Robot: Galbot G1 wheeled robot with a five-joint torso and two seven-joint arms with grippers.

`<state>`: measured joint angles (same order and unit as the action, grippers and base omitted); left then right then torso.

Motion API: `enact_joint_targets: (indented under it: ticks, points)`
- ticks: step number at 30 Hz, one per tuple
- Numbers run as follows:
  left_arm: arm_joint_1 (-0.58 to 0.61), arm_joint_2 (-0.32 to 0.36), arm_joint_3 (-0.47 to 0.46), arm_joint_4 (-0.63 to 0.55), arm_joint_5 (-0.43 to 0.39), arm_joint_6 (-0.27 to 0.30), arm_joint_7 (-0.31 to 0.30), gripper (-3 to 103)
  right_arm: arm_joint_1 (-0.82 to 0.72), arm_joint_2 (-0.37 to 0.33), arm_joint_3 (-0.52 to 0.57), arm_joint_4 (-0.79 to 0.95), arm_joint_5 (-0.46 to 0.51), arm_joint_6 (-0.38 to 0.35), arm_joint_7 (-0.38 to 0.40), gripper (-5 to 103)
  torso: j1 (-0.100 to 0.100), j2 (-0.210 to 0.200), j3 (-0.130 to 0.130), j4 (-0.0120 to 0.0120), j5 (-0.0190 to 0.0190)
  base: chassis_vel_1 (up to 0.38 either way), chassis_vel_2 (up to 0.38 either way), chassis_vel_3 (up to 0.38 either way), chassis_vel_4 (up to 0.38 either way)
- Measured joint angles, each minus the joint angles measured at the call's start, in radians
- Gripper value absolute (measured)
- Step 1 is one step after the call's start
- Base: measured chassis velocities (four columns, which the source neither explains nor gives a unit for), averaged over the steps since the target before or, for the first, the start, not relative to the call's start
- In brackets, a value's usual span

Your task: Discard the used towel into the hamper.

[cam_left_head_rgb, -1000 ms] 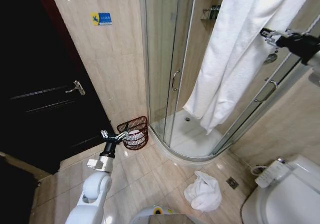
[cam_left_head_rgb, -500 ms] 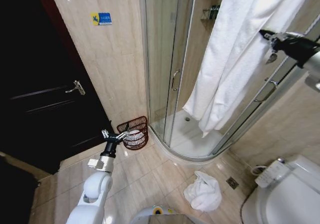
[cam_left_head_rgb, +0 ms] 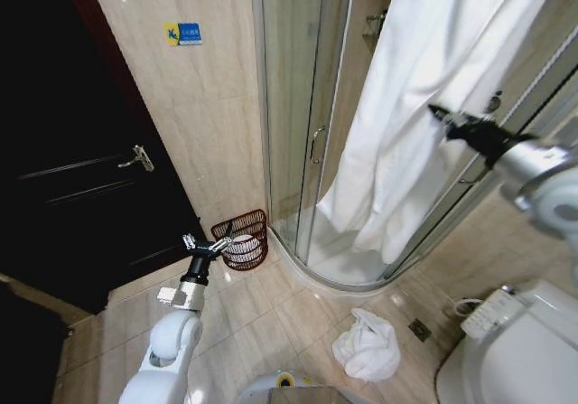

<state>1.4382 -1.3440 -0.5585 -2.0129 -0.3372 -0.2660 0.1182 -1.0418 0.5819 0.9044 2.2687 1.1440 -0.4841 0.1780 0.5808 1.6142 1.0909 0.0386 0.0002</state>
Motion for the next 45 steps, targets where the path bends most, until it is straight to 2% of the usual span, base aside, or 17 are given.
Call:
enact_joint_targets:
  ticks: [6, 9, 13, 16, 20, 22, 24, 27, 34, 39, 45]
  points:
    - [0.005, 0.005, -0.012, 0.006, -0.013, -0.01, 0.0, 100, 0.018, -0.01, 0.001, 0.068, -0.025, 0.036, 0.015, 2, 0.0, 0.0, 0.0, 0.0, -0.0003, 0.0, 0.0, 0.0, 0.0]
    - [0.003, 0.002, -0.01, 0.014, -0.014, -0.015, 0.0, 100, 0.055, -0.071, 0.038, 0.077, -0.03, 0.061, 0.018, 2, 0.0, 0.0, 0.0, 0.0001, -0.0005, 0.0, 0.0, 0.0, 0.0]
    - [0.002, -0.001, -0.005, 0.021, -0.013, -0.02, 0.0, 100, 0.058, -0.1, 0.072, 0.052, -0.028, 0.066, 0.017, 2, 0.0, 0.0, 0.0, 0.0, -0.0002, 0.0, 0.0, 0.0, 0.0]
    - [0.002, -0.001, -0.004, 0.026, -0.013, -0.025, 0.0, 100, 0.058, -0.103, 0.08, 0.023, -0.034, 0.073, 0.018, 2, 0.0, 0.0, 0.0, -0.0001, 0.0007, 0.0, 0.0, 0.0, 0.0]
    - [0.003, -0.001, -0.007, 0.028, -0.013, -0.029, 0.0, 100, 0.061, -0.102, 0.085, 0.023, -0.036, 0.076, 0.023, 2, 0.0, 0.0, 0.0, 0.0, -0.0008, 0.0, 0.0, 0.0, 0.0]
    - [0.005, -0.001, -0.008, 0.028, -0.014, -0.031, 0.0, 100, 0.061, -0.1, 0.085, 0.027, -0.036, 0.075, 0.023, 2, 0.0, 0.0, 0.0, 0.0, -0.0003, 0.0, 0.0, 0.0, 0.0]
    - [0.006, 0.0, -0.009, 0.028, -0.015, -0.034, -0.001, 100, 0.061, -0.093, 0.085, 0.044, -0.036, 0.073, 0.024, 2, 0.0, 0.0, 0.0, 0.0, 0.0001, 0.0, 0.0, 0.0, 0.0]
    - [0.005, 0.002, -0.015, 0.029, -0.04, -0.045, -0.007, 100, 0.04, -0.062, 0.08, 0.155, -0.023, 0.048, 0.053, 2, 0.0, 0.0, 0.0, 0.0, -0.0003, 0.0, 0.0, 0.0, 0.0]
    - [-0.004, -0.001, -0.014, 0.029, -0.063, -0.046, -0.009, 100, 0.002, -0.012, 0.058, 0.227, -0.021, 0.023, 0.107, 2, 0.0, 0.0, 0.0, 0.0, -0.0001, 0.0, 0.0, 0.0, 0.0]
    - [-0.001, -0.001, -0.014, 0.023, -0.067, -0.05, -0.011, 100, -0.051, 0.055, 0.056, 0.235, -0.071, -0.001, 0.105, 2, 0.0, 0.0, 0.0, 0.0, -0.0001, 0.0, 0.0, 0.0, 0.0]
    - [0.002, -0.004, -0.017, 0.002, -0.067, -0.037, -0.016, 100, -0.1, 0.104, 0.049, 0.234, -0.147, -0.012, 0.061, 2, 0.0, 0.0, 0.0, 0.0, -0.0001, 0.0, 0.0, 0.0, 0.0]
